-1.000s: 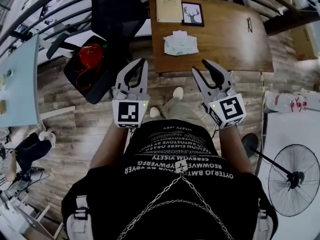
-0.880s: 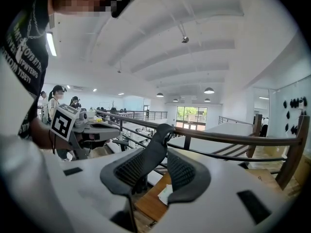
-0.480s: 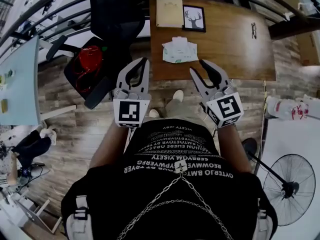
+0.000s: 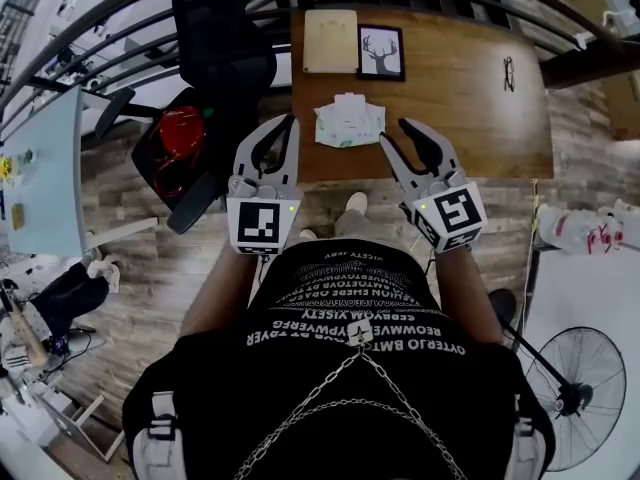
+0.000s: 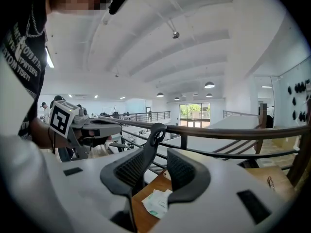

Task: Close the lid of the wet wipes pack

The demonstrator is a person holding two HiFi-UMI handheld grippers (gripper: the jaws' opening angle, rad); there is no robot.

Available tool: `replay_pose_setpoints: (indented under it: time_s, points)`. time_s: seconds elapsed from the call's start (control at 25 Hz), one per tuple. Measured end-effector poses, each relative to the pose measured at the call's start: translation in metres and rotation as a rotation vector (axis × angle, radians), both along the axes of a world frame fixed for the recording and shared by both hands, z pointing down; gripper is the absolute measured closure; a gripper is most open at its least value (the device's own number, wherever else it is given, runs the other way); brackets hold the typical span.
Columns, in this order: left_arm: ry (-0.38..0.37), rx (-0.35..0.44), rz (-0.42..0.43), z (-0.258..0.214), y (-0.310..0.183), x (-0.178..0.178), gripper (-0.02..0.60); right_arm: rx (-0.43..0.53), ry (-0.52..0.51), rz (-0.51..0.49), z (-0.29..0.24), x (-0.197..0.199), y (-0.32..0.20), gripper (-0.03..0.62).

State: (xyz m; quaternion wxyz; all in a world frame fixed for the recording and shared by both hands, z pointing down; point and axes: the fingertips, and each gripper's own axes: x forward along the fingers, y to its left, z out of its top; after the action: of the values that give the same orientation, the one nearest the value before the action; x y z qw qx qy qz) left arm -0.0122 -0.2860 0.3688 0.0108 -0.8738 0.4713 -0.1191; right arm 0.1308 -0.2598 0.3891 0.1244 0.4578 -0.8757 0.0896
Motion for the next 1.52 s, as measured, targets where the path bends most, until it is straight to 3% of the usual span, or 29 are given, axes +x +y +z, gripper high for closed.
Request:
replay_pose_setpoints:
  time_s: [0.4,0.68,1.12,1.52]
  points:
    - [-0.022,0.017,-0.032,-0.004,-0.031,0.043,0.552,-0.006,-0.026,-0.033,0.006,0.046,-0.039,0.462]
    - [-0.032,0.018,-0.115,-0.006,-0.043,0.050,0.552,0.005,-0.049,-0.107,0.006,0.060,-0.071,0.464]
    - [-0.077,-0.006,-0.189,-0.004,-0.043,0.044,0.552,-0.037,-0.093,-0.177,0.025,0.056,-0.097,0.468]
    - [-0.076,-0.026,-0.148,0.010,-0.053,0.035,0.552,-0.172,-0.102,-0.172,0.076,0.033,-0.100,0.468]
